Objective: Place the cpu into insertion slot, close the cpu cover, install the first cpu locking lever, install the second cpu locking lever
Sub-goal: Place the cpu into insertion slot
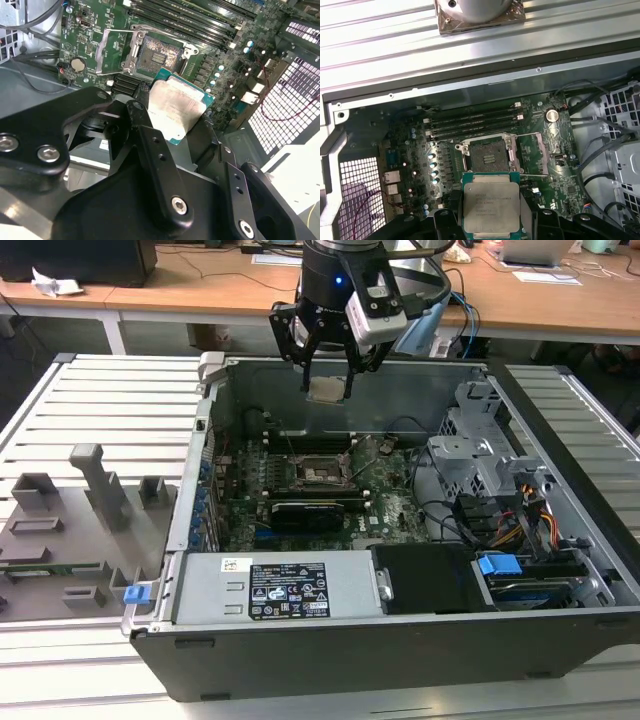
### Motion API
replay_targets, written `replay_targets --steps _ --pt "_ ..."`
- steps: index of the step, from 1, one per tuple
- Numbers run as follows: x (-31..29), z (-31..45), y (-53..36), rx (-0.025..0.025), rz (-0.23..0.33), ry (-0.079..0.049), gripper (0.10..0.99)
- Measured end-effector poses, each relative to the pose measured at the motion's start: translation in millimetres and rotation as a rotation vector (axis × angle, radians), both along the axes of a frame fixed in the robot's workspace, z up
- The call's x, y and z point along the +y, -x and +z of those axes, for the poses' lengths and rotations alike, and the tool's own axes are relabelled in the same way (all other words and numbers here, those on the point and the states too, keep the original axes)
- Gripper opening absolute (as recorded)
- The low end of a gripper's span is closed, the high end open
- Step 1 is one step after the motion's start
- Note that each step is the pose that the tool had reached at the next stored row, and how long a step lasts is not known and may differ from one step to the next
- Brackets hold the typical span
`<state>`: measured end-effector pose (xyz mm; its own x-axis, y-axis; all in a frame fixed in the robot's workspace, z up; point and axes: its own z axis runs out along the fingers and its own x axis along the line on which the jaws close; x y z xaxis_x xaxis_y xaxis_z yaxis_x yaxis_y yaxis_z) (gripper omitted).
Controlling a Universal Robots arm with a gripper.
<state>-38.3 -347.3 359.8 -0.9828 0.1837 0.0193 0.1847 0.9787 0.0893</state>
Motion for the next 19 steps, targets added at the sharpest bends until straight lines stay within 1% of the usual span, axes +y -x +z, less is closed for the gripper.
replay_targets --steps 19 --pt "0.0 0.0 0.0 0.0 -0.023 0.0 0.541"
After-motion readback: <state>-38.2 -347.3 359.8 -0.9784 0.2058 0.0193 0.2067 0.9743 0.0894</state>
